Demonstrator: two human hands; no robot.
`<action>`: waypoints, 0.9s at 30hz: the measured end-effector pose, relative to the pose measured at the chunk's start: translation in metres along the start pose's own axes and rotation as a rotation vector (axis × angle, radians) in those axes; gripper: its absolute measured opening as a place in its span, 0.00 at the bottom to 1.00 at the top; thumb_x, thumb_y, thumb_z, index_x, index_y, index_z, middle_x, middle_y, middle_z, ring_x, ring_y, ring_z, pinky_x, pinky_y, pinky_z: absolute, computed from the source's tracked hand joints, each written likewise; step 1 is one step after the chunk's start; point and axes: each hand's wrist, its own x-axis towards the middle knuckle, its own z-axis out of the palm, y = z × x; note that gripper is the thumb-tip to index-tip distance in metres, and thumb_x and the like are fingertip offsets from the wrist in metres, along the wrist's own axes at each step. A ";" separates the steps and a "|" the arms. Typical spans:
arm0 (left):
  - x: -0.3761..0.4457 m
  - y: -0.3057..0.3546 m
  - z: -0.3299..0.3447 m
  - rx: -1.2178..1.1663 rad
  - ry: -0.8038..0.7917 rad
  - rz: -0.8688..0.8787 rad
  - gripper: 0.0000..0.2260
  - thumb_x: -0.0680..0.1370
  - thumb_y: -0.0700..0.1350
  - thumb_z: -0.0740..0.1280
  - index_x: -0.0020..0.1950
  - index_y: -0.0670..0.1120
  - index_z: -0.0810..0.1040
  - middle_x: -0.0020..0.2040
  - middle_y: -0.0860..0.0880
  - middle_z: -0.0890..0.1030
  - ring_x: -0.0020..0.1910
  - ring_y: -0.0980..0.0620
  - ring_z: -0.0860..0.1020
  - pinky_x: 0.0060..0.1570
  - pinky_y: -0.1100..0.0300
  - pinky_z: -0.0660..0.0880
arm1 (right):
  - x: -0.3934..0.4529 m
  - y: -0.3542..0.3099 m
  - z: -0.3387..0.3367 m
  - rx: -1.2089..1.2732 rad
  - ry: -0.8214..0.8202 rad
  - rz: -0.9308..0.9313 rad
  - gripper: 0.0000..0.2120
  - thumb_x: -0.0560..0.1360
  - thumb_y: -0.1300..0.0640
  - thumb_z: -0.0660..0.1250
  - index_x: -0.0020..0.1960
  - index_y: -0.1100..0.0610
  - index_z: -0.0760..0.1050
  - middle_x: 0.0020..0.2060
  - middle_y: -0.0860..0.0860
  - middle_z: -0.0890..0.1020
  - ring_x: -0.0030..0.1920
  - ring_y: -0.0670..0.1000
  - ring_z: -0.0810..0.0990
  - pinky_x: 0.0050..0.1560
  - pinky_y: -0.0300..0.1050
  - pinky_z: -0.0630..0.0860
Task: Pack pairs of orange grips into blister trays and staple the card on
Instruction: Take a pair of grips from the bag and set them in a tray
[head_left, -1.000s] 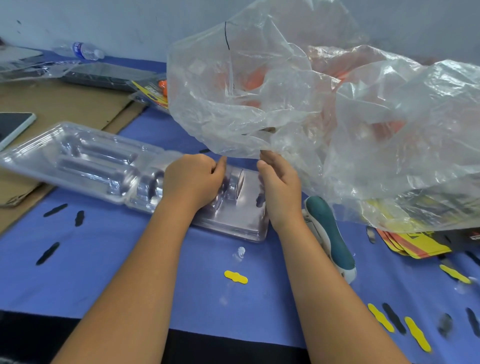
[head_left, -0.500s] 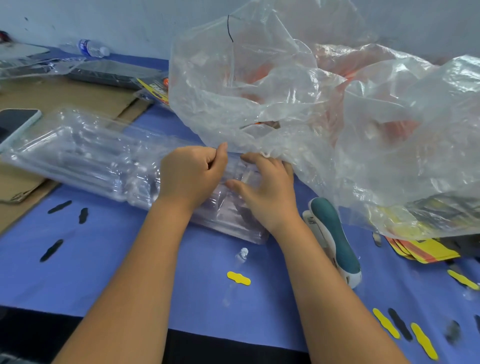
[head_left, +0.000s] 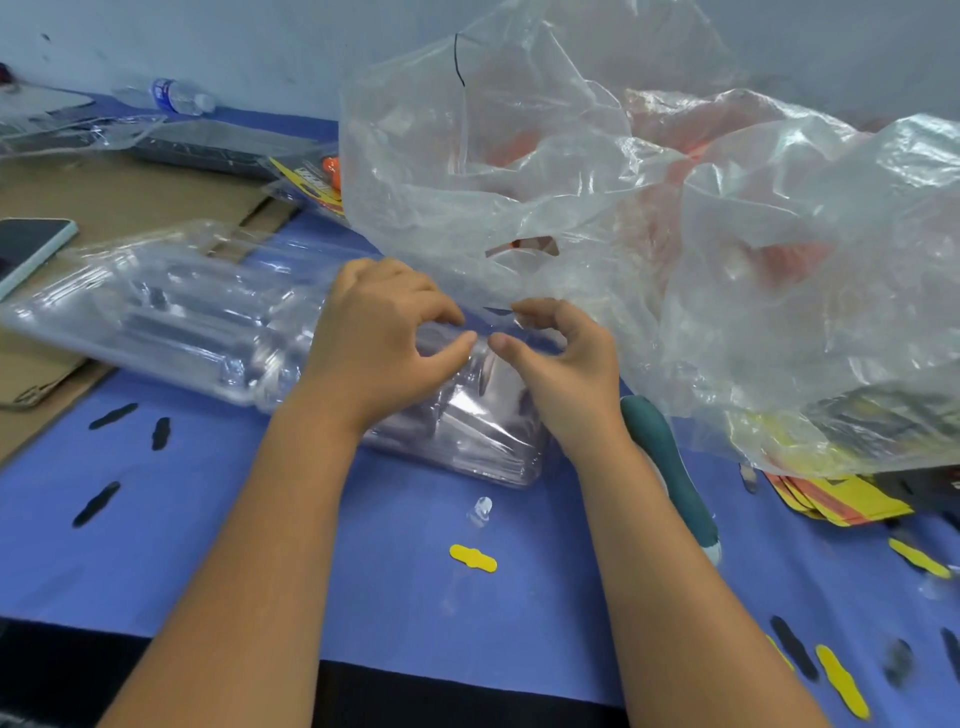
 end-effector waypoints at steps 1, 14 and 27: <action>0.000 0.001 0.000 0.033 0.080 0.008 0.09 0.72 0.52 0.69 0.41 0.48 0.84 0.41 0.51 0.82 0.47 0.45 0.79 0.56 0.46 0.68 | 0.000 0.000 0.000 0.043 0.016 0.017 0.13 0.68 0.59 0.79 0.50 0.50 0.80 0.43 0.41 0.81 0.47 0.40 0.80 0.44 0.41 0.79; -0.004 0.005 0.011 -0.407 0.524 -0.503 0.20 0.79 0.42 0.60 0.30 0.52 0.56 0.26 0.54 0.58 0.29 0.58 0.59 0.30 0.64 0.55 | 0.006 0.006 -0.003 0.344 0.124 0.198 0.11 0.70 0.62 0.77 0.50 0.53 0.81 0.41 0.47 0.81 0.44 0.56 0.77 0.52 0.64 0.76; 0.008 0.005 0.017 -1.344 0.506 -1.012 0.19 0.75 0.32 0.69 0.54 0.51 0.66 0.40 0.46 0.84 0.39 0.50 0.83 0.41 0.55 0.81 | 0.004 0.008 -0.004 0.244 0.223 0.143 0.13 0.69 0.61 0.77 0.53 0.56 0.81 0.43 0.43 0.81 0.48 0.44 0.80 0.57 0.46 0.77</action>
